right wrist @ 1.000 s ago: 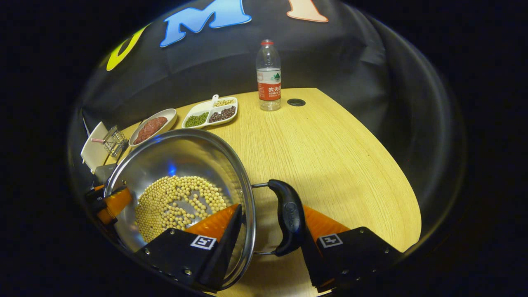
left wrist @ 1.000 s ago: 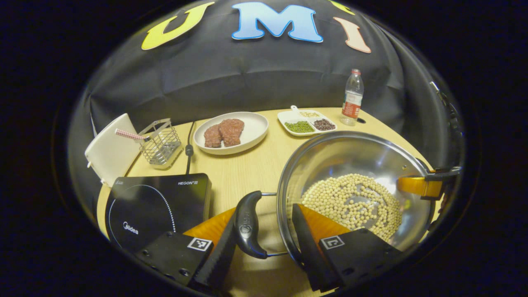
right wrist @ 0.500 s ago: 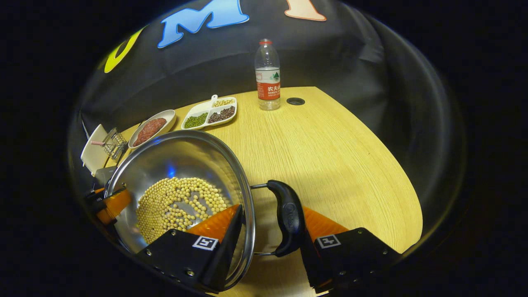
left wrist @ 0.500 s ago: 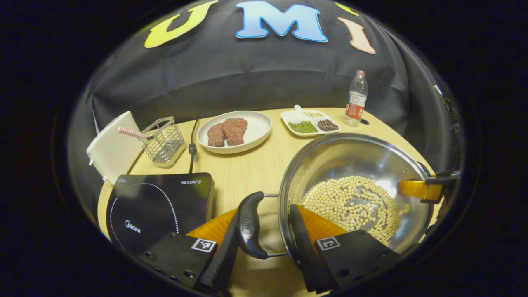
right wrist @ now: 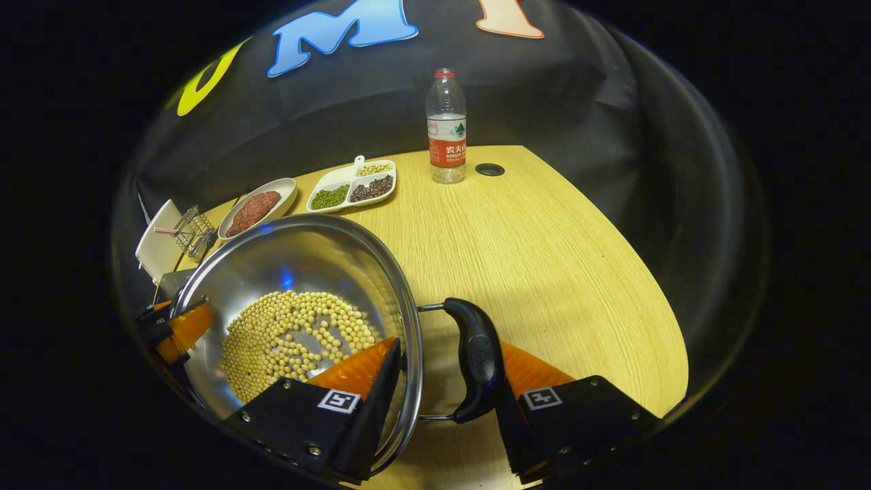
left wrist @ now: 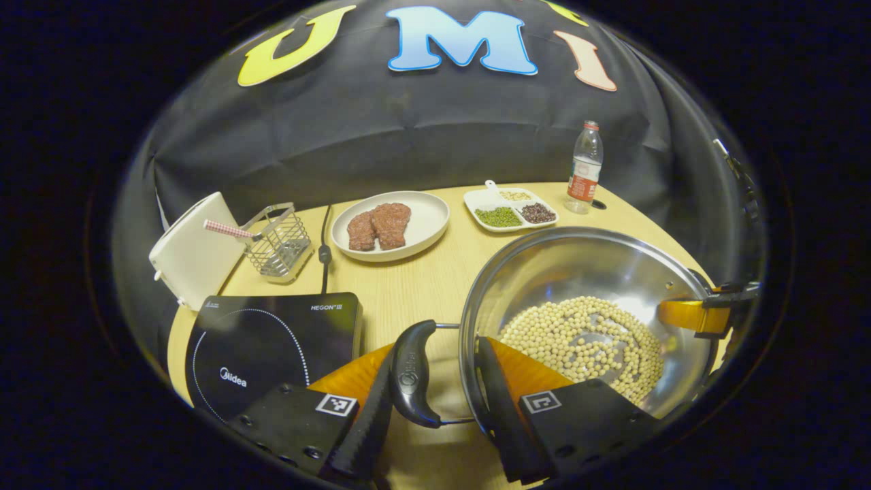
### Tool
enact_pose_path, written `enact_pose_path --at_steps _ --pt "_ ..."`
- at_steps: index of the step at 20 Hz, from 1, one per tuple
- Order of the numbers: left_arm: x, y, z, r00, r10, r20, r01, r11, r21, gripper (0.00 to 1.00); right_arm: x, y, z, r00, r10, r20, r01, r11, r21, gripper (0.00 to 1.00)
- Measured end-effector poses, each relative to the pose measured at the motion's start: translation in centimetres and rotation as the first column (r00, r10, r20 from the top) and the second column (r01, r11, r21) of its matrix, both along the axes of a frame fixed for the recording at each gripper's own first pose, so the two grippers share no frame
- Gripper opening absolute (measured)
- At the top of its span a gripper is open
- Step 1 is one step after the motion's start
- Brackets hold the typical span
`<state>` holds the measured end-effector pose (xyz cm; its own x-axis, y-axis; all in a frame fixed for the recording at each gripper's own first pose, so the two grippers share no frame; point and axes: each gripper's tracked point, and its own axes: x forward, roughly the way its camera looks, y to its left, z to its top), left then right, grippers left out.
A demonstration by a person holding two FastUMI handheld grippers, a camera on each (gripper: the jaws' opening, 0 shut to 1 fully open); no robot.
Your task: First push the handle of the pot to place it horizontally, then grasp the pot with both hands and set it on the induction cooktop.
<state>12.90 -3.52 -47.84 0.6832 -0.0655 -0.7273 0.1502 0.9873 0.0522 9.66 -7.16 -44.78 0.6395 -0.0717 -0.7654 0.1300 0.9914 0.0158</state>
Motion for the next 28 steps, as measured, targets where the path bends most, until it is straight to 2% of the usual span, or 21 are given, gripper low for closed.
enact_pose_path --at_steps 3,4,5,6,7,8,9,12,13,14,15,16,17,18,19,21,22,23,24,25,28 --pt "-0.4 0.2 2.1 1.000 0.005 0.024 -0.005 1.000 -0.005 0.74 -0.2 0.4 1.3 1.000 0.011 0.012 -0.011 1.000 0.000 0.72" --pt "-0.4 0.4 2.7 0.999 0.007 0.032 -0.006 1.000 -0.006 0.74 -0.4 0.6 1.9 1.000 0.015 0.017 -0.015 1.000 0.000 0.67" --pt "-0.5 0.7 3.3 0.999 0.010 0.038 -0.010 1.000 -0.008 0.74 -0.5 0.8 2.4 1.000 0.019 0.023 -0.019 1.000 -0.001 0.67" --pt "-0.6 1.0 4.0 0.999 0.014 0.047 -0.014 1.000 -0.008 0.77 -0.6 1.1 2.9 0.999 0.023 0.029 -0.023 1.000 0.000 0.71" --pt "-0.6 1.3 4.6 0.998 0.018 0.054 -0.018 1.000 -0.009 0.74 -0.5 1.4 3.3 0.999 0.027 0.034 -0.027 1.000 0.001 0.71" --pt "-0.7 1.7 5.2 0.998 0.022 0.061 -0.022 1.000 -0.008 0.74 -0.7 1.7 3.8 0.999 0.032 0.038 -0.033 0.999 0.003 0.67" --pt "-0.9 2.1 5.8 0.997 0.025 0.068 -0.024 1.000 -0.006 0.74 -0.9 2.1 4.2 0.998 0.037 0.041 -0.038 0.999 0.006 0.72" --pt "-1.6 3.4 7.7 0.995 0.035 0.090 -0.036 0.999 0.003 0.75 -1.6 3.5 5.5 0.997 0.055 0.049 -0.056 0.998 0.012 0.72" --pt "-1.9 3.9 8.2 0.995 0.040 0.091 -0.041 0.999 0.004 0.76 -1.7 4.0 5.9 0.997 0.061 0.050 -0.062 0.998 0.012 0.67" --pt "-2.1 4.4 8.6 0.994 0.047 0.094 -0.048 0.999 0.003 0.73 -2.0 4.4 6.2 0.996 0.069 0.050 -0.070 0.997 0.012 0.67" --pt "-2.4 5.0 9.0 0.994 0.053 0.095 -0.053 0.999 0.002 0.77 -2.1 4.9 6.7 0.996 0.077 0.054 -0.078 0.997 0.009 0.67" --pt "-2.6 5.6 9.4 0.993 0.059 0.098 -0.059 0.998 0.001 0.77 -2.0 5.4 7.0 0.995 0.087 0.057 -0.087 0.996 0.005 0.72" --pt "-2.8 6.2 9.8 0.993 0.064 0.101 -0.064 0.998 0.001 0.77 -2.1 6.0 7.4 0.994 0.095 0.059 -0.095 0.995 0.003 0.67" --pt "-3.1 6.9 10.3 0.992 0.069 0.104 -0.069 0.998 0.001 0.77 -2.2 6.6 7.7 0.993 0.101 0.063 -0.101 0.995 0.003 0.67" --pt "-3.2 7.5 10.7 0.992 0.073 0.107 -0.073 0.997 -0.001 0.74 -2.4 7.1 8.1 0.992 0.105 0.064 -0.105 0.994 0.002 0.72" --pt "-3.5 8.7 11.5 0.991 0.074 0.116 -0.075 0.997 0.002 0.73 -2.5 7.9 8.8 0.992 0.109 0.068 -0.110 0.994 0.005 0.72" --pt "-3.7 9.5 12.1 0.990 0.077 0.120 -0.078 0.997 0.002 0.77 -2.6 8.6 9.1 0.991 0.113 0.071 -0.114 0.993 0.005 0.72" --pt "-3.8 10.2 12.5 0.989 0.079 0.125 -0.080 0.997 0.002 0.73 -2.8 9.3 9.4 0.990 0.117 0.075 -0.118 0.993 0.006 0.71" --pt "-4.0 11.1 12.8 0.988 0.081 0.129 -0.082 0.997 0.002 0.77 -2.8 9.9 9.6 0.990 0.121 0.078 -0.122 0.992 0.006 0.72" --pt "-4.2 11.8 13.0 0.988 0.084 0.130 -0.085 0.996 0.000 0.70 -2.9 10.7 10.0 0.988 0.124 0.090 -0.124 0.992 0.003 0.72" --pt "-4.6 14.3 13.6 0.985 0.094 0.141 -0.096 0.995 0.005 0.70 -3.1 12.9 10.3 0.986 0.138 0.089 -0.138 0.990 -0.006 0.72"
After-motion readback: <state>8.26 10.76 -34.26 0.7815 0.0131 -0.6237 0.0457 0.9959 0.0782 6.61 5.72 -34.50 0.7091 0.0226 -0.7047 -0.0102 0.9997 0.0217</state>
